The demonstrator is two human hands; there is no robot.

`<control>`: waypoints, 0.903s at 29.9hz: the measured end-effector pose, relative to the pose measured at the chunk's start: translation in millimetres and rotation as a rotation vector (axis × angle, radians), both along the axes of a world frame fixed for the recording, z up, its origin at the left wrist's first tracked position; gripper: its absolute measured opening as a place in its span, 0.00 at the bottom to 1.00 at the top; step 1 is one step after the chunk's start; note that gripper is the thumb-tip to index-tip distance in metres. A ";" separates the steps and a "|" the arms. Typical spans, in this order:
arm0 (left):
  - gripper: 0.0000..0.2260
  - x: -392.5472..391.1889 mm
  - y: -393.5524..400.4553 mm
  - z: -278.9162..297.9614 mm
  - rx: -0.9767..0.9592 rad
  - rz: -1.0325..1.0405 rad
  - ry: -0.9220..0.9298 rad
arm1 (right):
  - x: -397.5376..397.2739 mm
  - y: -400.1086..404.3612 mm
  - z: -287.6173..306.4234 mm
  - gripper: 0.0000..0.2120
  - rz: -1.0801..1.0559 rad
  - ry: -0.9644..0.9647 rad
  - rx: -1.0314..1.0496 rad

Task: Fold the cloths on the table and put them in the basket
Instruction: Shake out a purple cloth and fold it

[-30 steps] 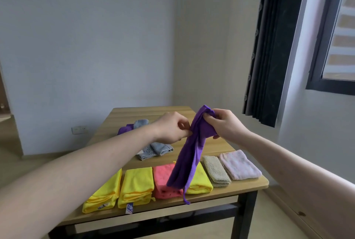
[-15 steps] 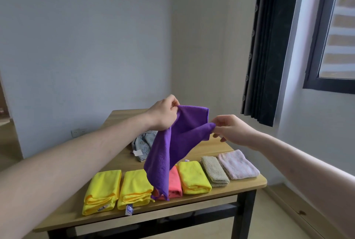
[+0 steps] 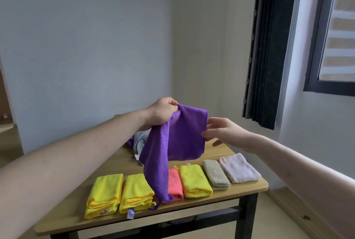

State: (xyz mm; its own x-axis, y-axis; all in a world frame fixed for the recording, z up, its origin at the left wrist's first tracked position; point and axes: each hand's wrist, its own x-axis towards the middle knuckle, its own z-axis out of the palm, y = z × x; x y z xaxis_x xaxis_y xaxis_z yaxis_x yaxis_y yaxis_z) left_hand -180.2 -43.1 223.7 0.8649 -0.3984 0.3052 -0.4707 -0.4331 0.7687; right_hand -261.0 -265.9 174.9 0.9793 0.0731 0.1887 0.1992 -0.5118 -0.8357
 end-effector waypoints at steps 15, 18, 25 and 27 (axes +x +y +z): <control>0.06 8.3 20.9 -3.2 0.315 0.137 -0.149 | 10.9 16.6 -0.1 0.05 -0.163 -0.067 0.155; 0.04 7.2 28.1 -13.8 0.587 0.203 -0.307 | 11.5 19.1 13.7 0.05 -0.200 -0.077 0.257; 0.08 -31.9 13.2 -10.8 0.439 -0.117 -0.073 | 15.3 37.3 29.7 0.06 -0.242 -0.120 0.416; 0.13 -49.9 9.5 -5.7 0.381 -0.281 0.080 | 13.6 41.9 35.3 0.10 -0.221 -0.169 0.466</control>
State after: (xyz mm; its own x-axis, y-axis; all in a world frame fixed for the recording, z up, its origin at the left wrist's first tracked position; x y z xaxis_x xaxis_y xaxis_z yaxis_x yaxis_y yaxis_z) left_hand -230.1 -33.6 218.0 0.7223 -0.6909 0.0288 -0.5556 -0.5551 0.6190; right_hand -247.4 -224.0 210.2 0.9151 -0.2604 0.3080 0.2801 -0.1392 -0.9498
